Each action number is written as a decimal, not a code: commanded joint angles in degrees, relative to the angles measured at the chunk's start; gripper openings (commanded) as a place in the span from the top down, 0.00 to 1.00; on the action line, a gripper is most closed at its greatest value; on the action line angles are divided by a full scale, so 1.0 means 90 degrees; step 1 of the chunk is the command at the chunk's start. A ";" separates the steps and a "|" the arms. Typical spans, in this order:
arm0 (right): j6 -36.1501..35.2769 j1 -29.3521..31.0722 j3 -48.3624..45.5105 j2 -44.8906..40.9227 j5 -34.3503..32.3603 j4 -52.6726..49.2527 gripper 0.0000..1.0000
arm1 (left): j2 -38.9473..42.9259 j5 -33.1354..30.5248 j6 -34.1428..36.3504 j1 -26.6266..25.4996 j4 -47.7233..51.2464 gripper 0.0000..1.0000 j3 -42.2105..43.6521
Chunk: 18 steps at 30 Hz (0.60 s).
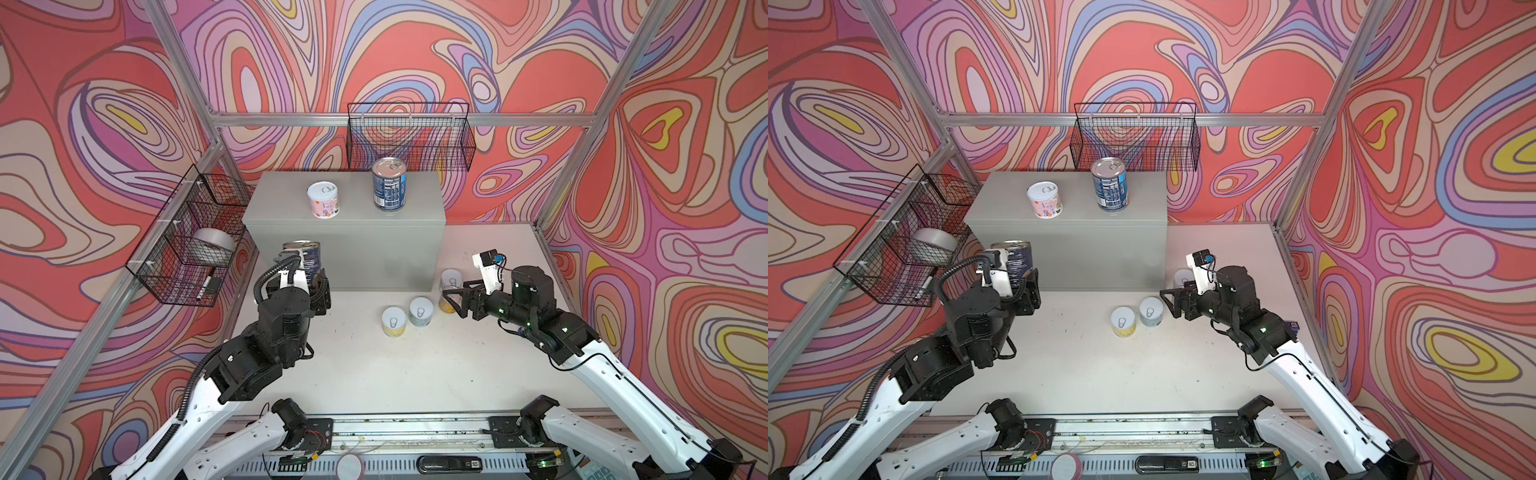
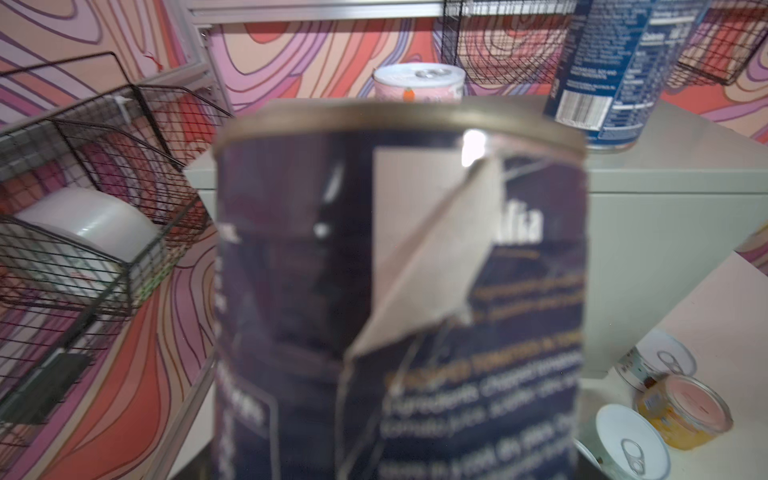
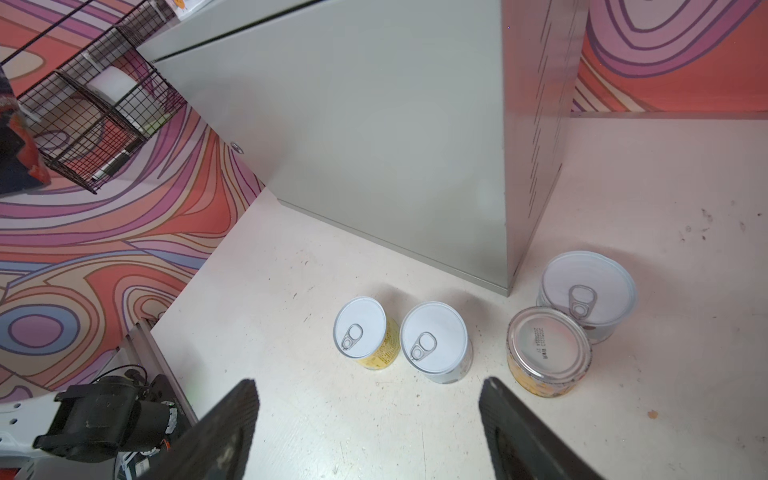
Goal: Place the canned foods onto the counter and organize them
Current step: 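Raise the dark blue can with the left gripper while the right gripper hovers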
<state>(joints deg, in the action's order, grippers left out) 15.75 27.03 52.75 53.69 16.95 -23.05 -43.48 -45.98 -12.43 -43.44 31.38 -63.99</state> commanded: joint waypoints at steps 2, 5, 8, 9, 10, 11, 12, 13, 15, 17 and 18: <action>0.0158 -0.0018 -0.0080 0.0256 0.0128 0.0320 0.14 | -0.0138 -0.0961 0.0567 0.0022 -0.0762 0.57 -0.0498; 0.0221 -0.0019 -0.0107 0.0319 0.0219 0.0298 0.15 | -0.0405 -0.1102 0.1062 0.0032 -0.1268 0.56 -0.0665; 0.0265 -0.0023 -0.0137 0.0258 0.0292 0.0305 0.15 | -0.0735 -0.1032 0.1572 0.0032 -0.1763 0.56 -0.0937; 0.0281 -0.0024 -0.0142 0.0238 0.0311 0.0306 0.15 | -0.0859 -0.1052 0.1701 0.0033 -0.1963 0.56 -0.1064; 0.0291 -0.0022 -0.0156 0.0203 0.0314 0.0296 0.15 | -0.1013 -0.1057 0.1884 0.0032 -0.2127 0.56 -0.1199; 0.0293 -0.0022 -0.0165 0.0173 0.0311 0.0287 0.15 | -0.1162 -0.1049 0.2032 0.0041 -0.2241 0.56 -0.1328; 0.0291 -0.0018 -0.0168 0.0142 0.0313 0.0271 0.15 | -0.1288 -0.1027 0.2136 0.0057 -0.2299 0.56 -0.1450; 0.0289 -0.0023 -0.0181 0.0105 0.0314 0.0259 0.15 | -0.1443 -0.0997 0.2185 0.0094 -0.2314 0.56 -0.1591; 0.0291 -0.0019 -0.0212 0.0052 0.0314 0.0238 0.15 | -0.1717 -0.0911 0.2203 0.0183 -0.2245 0.56 -0.1885; 0.0282 -0.0021 -0.0246 0.0006 0.0317 0.0214 0.15 | -0.1950 -0.0750 0.2087 0.0342 -0.2102 0.56 -0.2124; 0.0277 -0.0024 -0.0263 -0.0013 0.0314 0.0199 0.15 | -0.2019 -0.0649 0.1967 0.0437 -0.2006 0.56 -0.2215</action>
<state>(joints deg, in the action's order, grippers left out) 18.06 27.03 51.31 54.68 19.31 -21.39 -61.49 -52.14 4.78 -41.36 19.07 -79.70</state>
